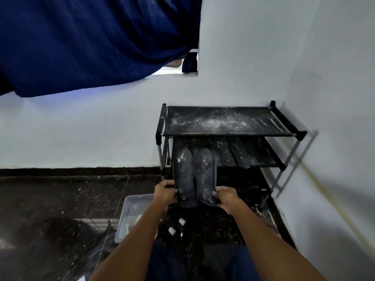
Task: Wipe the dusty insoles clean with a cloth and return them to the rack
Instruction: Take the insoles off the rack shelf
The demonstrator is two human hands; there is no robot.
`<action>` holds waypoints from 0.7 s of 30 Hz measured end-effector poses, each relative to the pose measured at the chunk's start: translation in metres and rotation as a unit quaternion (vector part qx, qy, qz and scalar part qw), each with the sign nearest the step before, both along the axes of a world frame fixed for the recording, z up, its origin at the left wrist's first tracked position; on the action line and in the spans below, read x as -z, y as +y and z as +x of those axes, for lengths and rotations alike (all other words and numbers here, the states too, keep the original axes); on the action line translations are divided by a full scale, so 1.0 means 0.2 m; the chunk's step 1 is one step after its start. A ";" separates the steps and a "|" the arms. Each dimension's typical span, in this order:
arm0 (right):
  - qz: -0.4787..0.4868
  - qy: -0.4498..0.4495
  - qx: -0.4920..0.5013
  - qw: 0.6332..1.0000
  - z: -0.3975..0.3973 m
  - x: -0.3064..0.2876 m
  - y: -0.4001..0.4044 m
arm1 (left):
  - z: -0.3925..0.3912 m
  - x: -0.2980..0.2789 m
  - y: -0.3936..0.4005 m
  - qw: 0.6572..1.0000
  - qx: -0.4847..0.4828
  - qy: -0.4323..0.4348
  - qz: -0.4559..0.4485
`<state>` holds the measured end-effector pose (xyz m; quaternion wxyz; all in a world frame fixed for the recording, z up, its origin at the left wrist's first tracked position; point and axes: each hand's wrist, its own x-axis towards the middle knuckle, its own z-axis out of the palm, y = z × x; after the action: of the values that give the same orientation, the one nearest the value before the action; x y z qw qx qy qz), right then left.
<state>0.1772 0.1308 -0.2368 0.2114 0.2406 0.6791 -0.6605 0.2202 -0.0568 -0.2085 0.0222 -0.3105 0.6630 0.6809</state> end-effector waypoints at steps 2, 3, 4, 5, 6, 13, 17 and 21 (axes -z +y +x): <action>-0.009 0.003 -0.013 1.000 0.11 0.05 0.00 | 0.10 0.05 -0.01 1.000 0.007 -0.008 0.002; -0.009 0.003 -0.019 1.000 0.15 0.09 0.00 | 0.14 0.10 -0.02 1.000 0.009 -0.012 0.004; -0.008 0.000 -0.021 1.000 0.19 0.14 0.00 | 0.18 0.15 -0.03 1.000 0.011 -0.019 -0.002; -0.006 -0.004 -0.024 1.000 0.23 0.17 0.00 | 0.21 0.20 -0.04 0.999 0.014 -0.029 -0.008; -0.002 -0.008 -0.028 1.000 0.26 0.23 0.00 | 0.24 0.26 -0.05 0.999 0.014 -0.041 -0.015; 0.049 -0.072 -0.041 0.995 0.39 0.64 0.04 | 0.38 0.76 -0.07 0.991 0.012 -0.130 -0.025; 0.082 -0.114 -0.047 0.989 0.43 0.86 0.10 | 0.42 1.03 -0.09 0.979 0.025 -0.195 -0.056; 0.112 -0.158 -0.043 0.980 0.47 1.06 0.12 | 0.39 1.26 -0.05 0.971 0.033 -0.231 -0.060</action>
<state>0.2717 0.1557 -0.4487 0.3164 0.3346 0.7166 -0.5238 0.2987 -0.0665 -0.4596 0.1784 -0.4377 0.6896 0.5488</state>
